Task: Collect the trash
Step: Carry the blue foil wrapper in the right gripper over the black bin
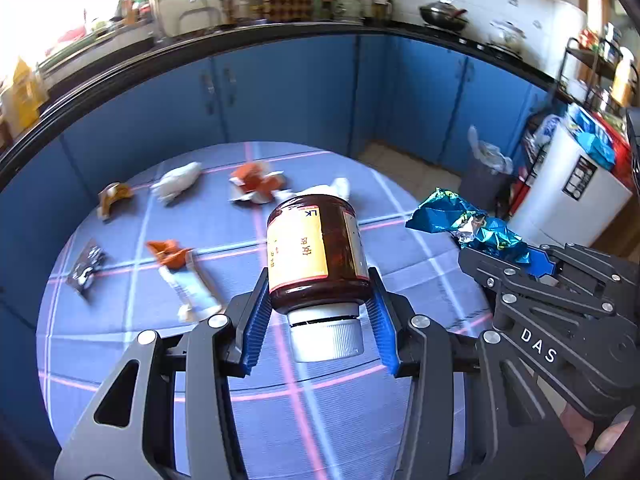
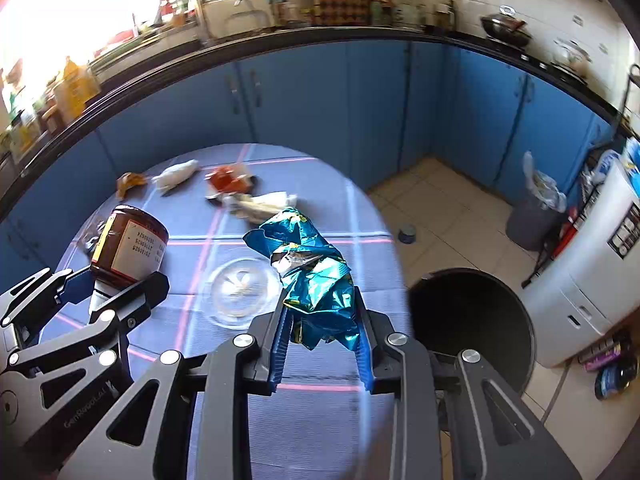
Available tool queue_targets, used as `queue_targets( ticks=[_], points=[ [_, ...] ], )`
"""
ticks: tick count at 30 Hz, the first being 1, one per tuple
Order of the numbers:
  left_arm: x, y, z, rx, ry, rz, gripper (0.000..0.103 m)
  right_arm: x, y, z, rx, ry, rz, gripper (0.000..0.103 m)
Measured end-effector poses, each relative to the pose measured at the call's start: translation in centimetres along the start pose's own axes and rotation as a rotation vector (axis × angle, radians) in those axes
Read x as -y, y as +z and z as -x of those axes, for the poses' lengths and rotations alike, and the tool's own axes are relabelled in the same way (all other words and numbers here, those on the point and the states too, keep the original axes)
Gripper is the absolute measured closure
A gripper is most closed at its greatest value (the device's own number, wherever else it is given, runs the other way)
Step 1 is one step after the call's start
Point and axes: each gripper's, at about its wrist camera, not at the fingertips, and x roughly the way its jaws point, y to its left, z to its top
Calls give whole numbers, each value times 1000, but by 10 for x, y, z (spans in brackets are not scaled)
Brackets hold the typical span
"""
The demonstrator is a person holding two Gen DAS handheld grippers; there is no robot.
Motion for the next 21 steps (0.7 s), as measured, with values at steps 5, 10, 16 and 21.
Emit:
queue_targets(
  ticks=[5, 10, 16, 21],
  points=[
    [31, 8, -4, 5, -23, -41, 56, 33, -2, 3, 7, -34, -46, 75],
    [58, 15, -9, 6, -47, -74, 56, 61, -3, 6, 10, -64, -89, 76],
    [82, 24, -14, 13, -68, -101, 56, 85, -5, 10, 18, -107, -120, 76],
    [101, 30, -19, 15, -83, -130, 56, 106, -6, 9, 20, -141, -149, 76]
  ],
)
